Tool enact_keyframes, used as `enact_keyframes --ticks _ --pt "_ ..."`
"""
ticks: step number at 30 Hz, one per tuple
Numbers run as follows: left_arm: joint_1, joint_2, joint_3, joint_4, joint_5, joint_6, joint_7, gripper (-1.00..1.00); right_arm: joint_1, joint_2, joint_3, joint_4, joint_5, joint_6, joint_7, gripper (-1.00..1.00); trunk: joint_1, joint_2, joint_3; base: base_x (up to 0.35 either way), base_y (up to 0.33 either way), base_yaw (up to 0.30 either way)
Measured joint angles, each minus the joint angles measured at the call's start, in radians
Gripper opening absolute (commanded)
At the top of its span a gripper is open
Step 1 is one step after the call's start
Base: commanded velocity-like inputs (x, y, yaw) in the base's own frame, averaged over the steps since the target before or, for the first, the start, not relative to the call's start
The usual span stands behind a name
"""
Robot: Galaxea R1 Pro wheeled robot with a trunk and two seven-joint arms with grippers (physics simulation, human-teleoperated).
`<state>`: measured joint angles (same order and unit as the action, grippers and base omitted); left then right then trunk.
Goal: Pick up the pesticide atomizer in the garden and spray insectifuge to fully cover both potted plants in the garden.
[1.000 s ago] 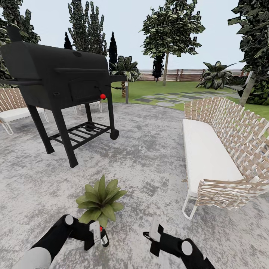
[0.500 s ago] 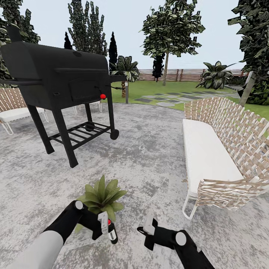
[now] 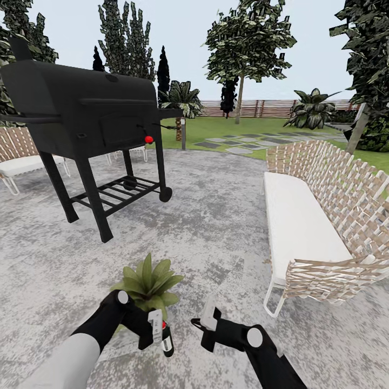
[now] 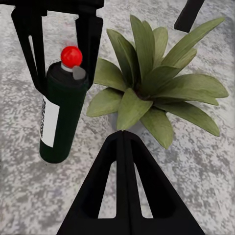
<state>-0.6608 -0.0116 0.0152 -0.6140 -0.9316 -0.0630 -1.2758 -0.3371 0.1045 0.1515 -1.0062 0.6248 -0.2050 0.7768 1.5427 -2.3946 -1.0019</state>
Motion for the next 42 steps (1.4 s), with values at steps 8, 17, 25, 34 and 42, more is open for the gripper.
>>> enact_keyframes --ticks 8,17,25,34,42 --pt "-0.008 -0.038 0.000 -0.004 -0.001 -0.004 0.008 -1.00 0.000 0.001 0.000 0.001 0.000 0.000 0.000 -1.00 0.000 0.000 0.000 0.000 0.000 0.000" --pt "-0.030 -0.071 0.001 -0.008 -0.001 -0.005 0.013 -1.00 0.000 0.001 0.000 0.001 0.000 0.000 0.000 -1.00 0.000 0.000 0.000 0.000 0.000 0.000" --pt "-0.030 -0.078 0.001 -0.008 0.000 -0.007 0.013 -1.00 -0.001 0.001 0.000 0.001 0.000 0.000 0.000 -1.00 0.000 0.000 0.000 0.000 0.000 0.000" --pt "-0.029 -0.095 0.001 -0.007 0.001 -0.009 0.013 -1.00 0.000 0.001 0.000 0.001 0.000 0.000 0.000 -1.00 0.000 0.000 0.000 0.000 0.000 0.000" --pt "-0.029 -0.105 0.000 -0.001 0.001 -0.018 0.012 -1.00 0.000 0.001 0.000 0.001 0.000 0.000 0.000 -1.00 0.000 0.000 0.000 0.000 0.000 0.000"
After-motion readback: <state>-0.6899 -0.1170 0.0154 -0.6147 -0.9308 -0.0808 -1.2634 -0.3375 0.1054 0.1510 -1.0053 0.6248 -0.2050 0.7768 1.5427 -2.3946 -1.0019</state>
